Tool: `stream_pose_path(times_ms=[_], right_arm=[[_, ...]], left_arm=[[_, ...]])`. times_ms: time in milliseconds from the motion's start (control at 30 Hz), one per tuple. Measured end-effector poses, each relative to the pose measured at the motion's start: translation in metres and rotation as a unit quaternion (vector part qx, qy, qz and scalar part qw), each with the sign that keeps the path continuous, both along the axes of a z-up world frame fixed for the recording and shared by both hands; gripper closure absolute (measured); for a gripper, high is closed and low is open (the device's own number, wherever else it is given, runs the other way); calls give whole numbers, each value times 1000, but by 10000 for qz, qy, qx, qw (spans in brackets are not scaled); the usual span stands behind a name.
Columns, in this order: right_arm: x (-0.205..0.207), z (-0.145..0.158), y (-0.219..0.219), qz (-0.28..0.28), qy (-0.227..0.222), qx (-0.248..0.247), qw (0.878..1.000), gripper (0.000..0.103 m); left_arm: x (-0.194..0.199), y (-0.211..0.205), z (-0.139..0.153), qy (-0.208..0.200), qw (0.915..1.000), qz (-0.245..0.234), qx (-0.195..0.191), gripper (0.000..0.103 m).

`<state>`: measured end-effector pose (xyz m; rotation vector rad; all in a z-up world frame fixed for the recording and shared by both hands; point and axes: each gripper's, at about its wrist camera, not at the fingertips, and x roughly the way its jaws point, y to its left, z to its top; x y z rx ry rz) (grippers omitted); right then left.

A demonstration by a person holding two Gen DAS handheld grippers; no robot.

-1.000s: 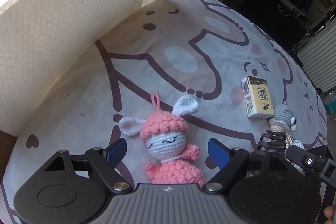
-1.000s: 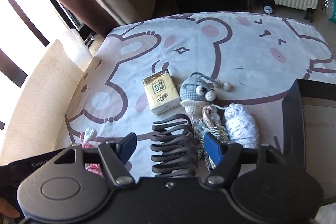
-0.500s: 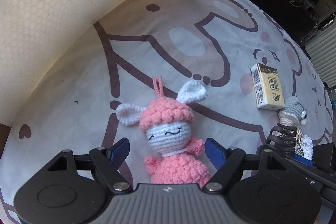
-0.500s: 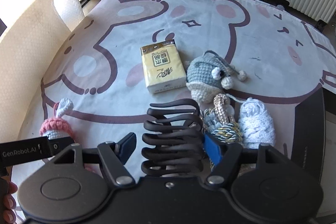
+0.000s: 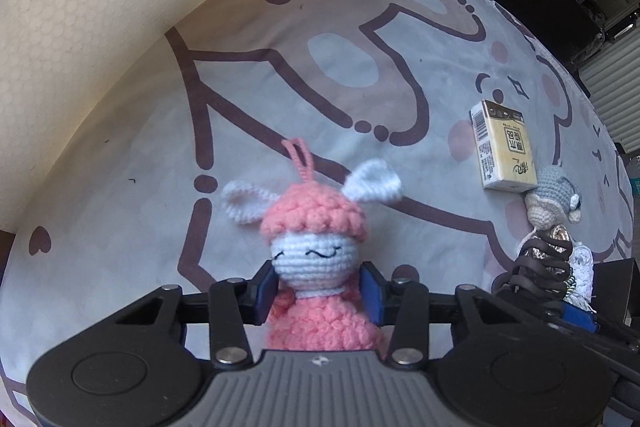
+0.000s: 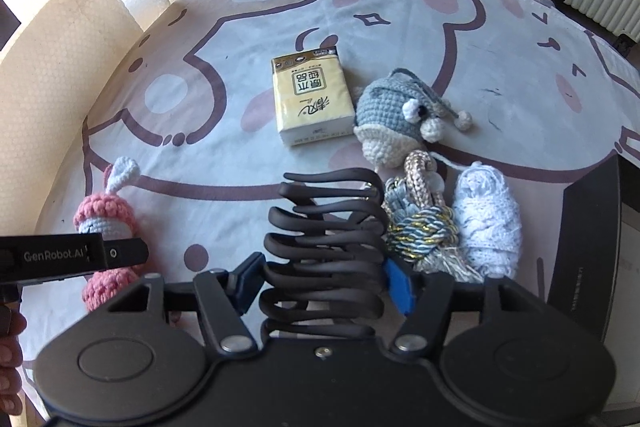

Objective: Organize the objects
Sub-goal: 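Lower the left tool onto the pink bunny doll while the right tool approaches the black coiled clip, then close the left tool on the pink bunny while the right tool grips the black coiled clip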

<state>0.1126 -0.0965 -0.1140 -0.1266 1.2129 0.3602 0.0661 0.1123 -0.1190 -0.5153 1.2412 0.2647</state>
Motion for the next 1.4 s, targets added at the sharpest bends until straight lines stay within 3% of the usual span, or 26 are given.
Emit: stream_pose_path(times_ms=[233, 733, 867, 1133, 1400], right_arm=[[-10, 14, -11, -80, -110, 99, 9999, 38], [-33, 50, -36, -307, -411, 205, 9985, 38], [-40, 54, -39, -283, -437, 168, 9985, 38], [-46, 60, -55, -398, -479, 152, 9979, 38], [-47, 63, -67, -506, -496, 227, 9972, 38]], left_arm=[[-5, -11, 15, -174, 9995, -252, 66, 60], [-19, -44, 54, -559, 9920, -926, 658, 60], [-20, -60, 45, -344, 9877, -1374, 658, 60], [-21, -80, -1, 364, 9777, -1978, 608, 59], [-24, -91, -7, 615, 9672, -2346, 758, 52]])
